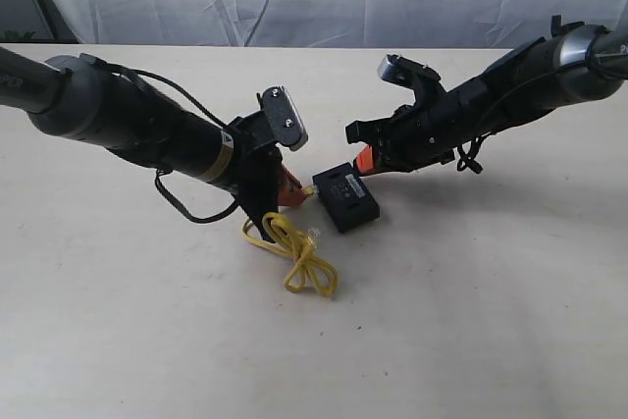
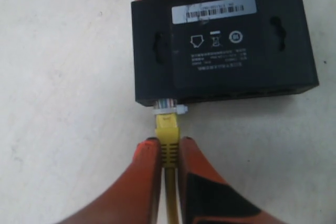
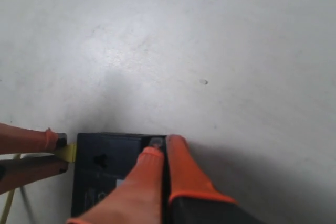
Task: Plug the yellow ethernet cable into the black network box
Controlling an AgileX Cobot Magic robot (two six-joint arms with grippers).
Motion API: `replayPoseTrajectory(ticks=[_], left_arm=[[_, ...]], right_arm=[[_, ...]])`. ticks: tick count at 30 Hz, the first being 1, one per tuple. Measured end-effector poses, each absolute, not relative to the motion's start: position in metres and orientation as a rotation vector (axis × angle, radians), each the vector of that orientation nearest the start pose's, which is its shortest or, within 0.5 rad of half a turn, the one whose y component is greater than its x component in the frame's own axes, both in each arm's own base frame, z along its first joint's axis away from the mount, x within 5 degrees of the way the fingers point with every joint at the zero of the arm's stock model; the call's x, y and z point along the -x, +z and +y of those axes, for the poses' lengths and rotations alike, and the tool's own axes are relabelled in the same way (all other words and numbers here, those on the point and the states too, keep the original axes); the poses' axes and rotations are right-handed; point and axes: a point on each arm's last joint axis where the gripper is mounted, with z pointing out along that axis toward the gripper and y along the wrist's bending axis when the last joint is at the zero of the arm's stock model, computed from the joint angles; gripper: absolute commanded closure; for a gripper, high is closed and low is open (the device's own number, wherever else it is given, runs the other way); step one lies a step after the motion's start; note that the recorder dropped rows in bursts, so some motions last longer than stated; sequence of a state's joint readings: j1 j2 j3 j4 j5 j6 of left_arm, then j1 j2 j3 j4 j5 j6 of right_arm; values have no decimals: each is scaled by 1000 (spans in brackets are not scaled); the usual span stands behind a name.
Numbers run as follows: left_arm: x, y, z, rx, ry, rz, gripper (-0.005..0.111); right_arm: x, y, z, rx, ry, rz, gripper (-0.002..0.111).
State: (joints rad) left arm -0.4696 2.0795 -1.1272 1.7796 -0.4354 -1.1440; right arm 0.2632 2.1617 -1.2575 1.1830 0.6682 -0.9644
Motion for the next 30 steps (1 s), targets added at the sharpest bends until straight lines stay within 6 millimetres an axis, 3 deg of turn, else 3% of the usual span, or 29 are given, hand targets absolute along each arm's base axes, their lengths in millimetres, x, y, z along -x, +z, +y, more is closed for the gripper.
replayPoseTrajectory(ticks=[8, 23, 30], left_arm=[[-337, 105, -213, -1456, -455, 1998, 107], [-339, 107, -214, -1430, -455, 2001, 107], [-339, 107, -214, -1429, -454, 2001, 107]], right_arm=[[-382, 102, 160, 386, 934, 2631, 109], [-388, 106, 122, 211, 1096, 2674, 109], [-387, 109, 121, 183, 1167, 2665, 109]])
